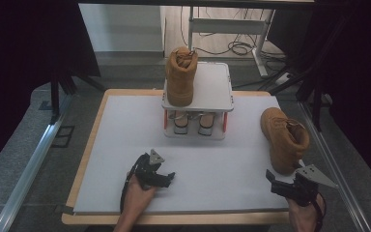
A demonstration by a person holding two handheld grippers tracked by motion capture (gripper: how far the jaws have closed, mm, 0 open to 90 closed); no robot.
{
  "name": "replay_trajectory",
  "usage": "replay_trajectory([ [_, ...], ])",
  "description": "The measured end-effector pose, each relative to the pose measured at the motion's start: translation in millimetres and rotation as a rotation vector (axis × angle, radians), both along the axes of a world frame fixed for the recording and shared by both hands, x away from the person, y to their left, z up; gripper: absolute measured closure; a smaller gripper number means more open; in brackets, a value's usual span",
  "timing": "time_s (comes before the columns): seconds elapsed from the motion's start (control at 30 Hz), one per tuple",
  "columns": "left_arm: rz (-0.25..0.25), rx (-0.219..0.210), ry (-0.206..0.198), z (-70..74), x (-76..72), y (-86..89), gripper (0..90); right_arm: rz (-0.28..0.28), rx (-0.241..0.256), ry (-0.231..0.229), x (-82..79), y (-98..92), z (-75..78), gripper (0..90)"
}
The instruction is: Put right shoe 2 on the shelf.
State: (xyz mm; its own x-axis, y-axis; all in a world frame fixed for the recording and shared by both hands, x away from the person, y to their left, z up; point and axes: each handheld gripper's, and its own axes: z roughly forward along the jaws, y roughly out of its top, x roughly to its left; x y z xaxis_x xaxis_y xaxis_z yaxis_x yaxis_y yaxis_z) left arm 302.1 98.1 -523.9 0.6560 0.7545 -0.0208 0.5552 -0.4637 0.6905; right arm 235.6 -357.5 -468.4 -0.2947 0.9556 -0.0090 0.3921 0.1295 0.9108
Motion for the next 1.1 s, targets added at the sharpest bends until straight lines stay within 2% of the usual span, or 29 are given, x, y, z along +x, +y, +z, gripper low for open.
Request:
replay_trajectory([
  [0.1, 0.000, 0.000, 0.000, 0.0, 0.0, 0.0, 11.8, -0.019, -0.011, 0.008, 0.4, -5.5, -1.1, 0.0],
  [0.27, 0.000, -0.001, 0.001, 0.0, 0.1, 0.0, 11.7, -0.058, -0.016, -0.004, 4.7, -12.8, -2.7, 0.0],
  [0.37, 0.000, 0.000, 0.001, 0.0, 0.1, 0.0, 11.7, -0.081, 0.004, -0.010, 9.5, -18.5, -3.4, 0.0],
  [0.47, 0.000, -0.001, 0.002, 0.0, 0.2, 0.1, 11.7, -0.102, 0.023, -0.035, 14.4, -23.6, -3.0, 0.0],
  [0.63, 0.000, -0.001, 0.001, -0.1, 0.2, 0.1, 11.7, -0.138, 0.028, -0.052, 24.4, -27.8, -1.5, 0.0],
  [0.97, 0.001, -0.002, 0.001, -0.1, 0.2, 0.0, 11.6, -0.189, 0.031, -0.047, 46.6, -34.1, -1.9, 0.0],
  [1.1, 0.001, -0.002, 0.002, -0.1, 0.2, 0.1, 11.7, -0.205, 0.050, -0.049, 53.9, -36.7, -0.4, 0.0],
])
